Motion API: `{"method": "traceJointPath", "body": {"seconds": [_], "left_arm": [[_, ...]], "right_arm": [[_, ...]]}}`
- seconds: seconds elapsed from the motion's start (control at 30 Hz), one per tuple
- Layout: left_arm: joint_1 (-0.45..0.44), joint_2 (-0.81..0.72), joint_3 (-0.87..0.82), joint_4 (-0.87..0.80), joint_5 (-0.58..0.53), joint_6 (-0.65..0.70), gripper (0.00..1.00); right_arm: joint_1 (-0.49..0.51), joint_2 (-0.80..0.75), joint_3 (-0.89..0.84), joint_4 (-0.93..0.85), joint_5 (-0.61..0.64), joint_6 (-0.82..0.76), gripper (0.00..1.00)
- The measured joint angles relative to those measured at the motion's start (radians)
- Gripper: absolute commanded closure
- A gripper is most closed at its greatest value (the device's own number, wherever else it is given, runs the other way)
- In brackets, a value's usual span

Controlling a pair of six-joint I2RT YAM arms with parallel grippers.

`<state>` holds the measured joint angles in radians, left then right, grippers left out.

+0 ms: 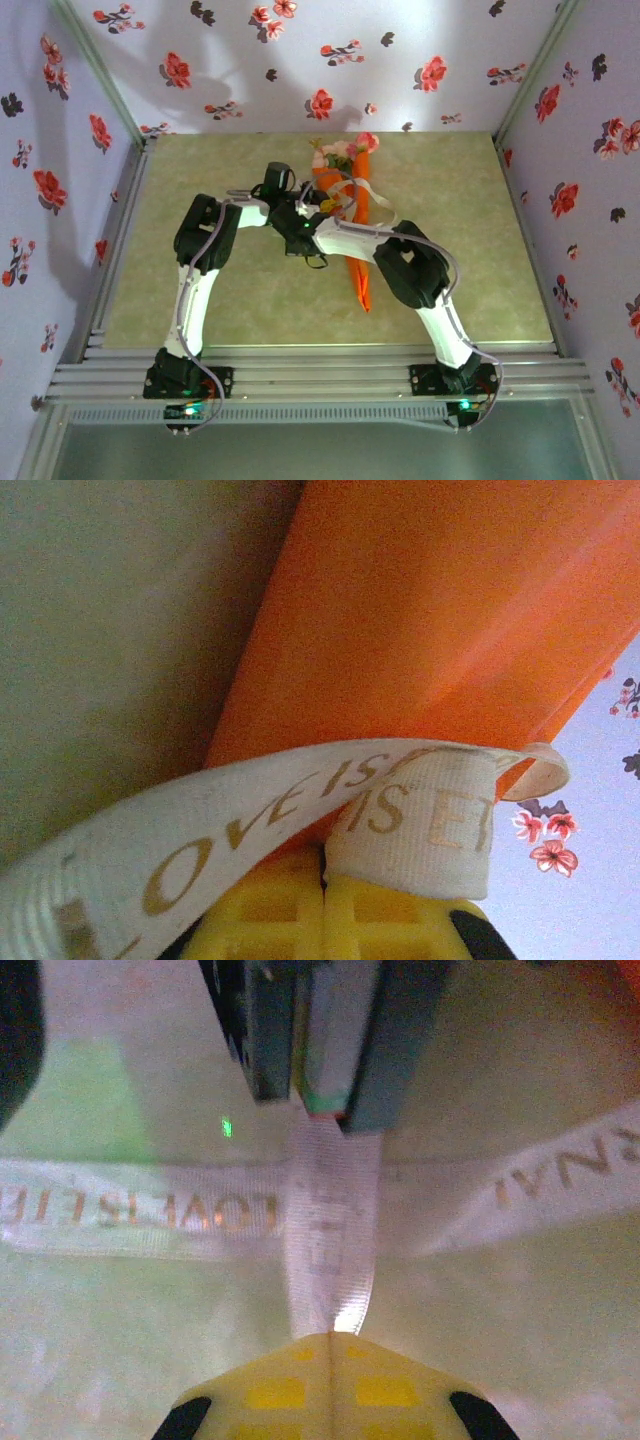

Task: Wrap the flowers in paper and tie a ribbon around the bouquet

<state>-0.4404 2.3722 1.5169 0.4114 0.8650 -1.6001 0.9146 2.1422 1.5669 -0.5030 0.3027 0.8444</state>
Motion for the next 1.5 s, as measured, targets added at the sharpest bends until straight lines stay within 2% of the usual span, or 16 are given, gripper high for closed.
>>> {"method": "traceJointPath", "body": {"seconds": [0.4, 0.63, 0.8, 0.9, 1.03, 1.2, 1.5], "left_arm": [[-0.004, -0.002, 0.006, -0.001, -0.003, -0.018, 1.0], [-0.008, -0.044, 0.006, -0.02, -0.028, -0.017, 1.0], [-0.017, -0.101, 0.005, -0.043, -0.047, -0.014, 1.0], [-0.026, -0.136, -0.002, -0.053, -0.058, -0.013, 1.0], [-0.036, -0.175, -0.016, -0.076, -0.076, -0.002, 1.0], [-0.042, -0.219, -0.03, -0.133, -0.102, 0.032, 1.0], [-0.044, -0.299, -0.076, -0.215, -0.161, 0.08, 1.0]], "right_arm": [[0.0, -0.387, -0.238, 0.014, -0.157, -0.019, 1.0], [-0.009, -0.644, -0.388, -0.047, -0.173, -0.033, 1.0], [-0.068, -0.877, -0.486, -0.126, -0.154, -0.029, 1.0], [-0.117, -0.964, -0.511, -0.171, -0.142, -0.025, 1.0], [-0.159, -1.04, -0.534, -0.224, -0.125, -0.021, 1.0], [-0.164, -1.13, -0.562, -0.3, -0.089, 0.005, 1.0], [-0.187, -1.273, -0.567, -0.531, 0.101, 0.084, 1.0]]}}
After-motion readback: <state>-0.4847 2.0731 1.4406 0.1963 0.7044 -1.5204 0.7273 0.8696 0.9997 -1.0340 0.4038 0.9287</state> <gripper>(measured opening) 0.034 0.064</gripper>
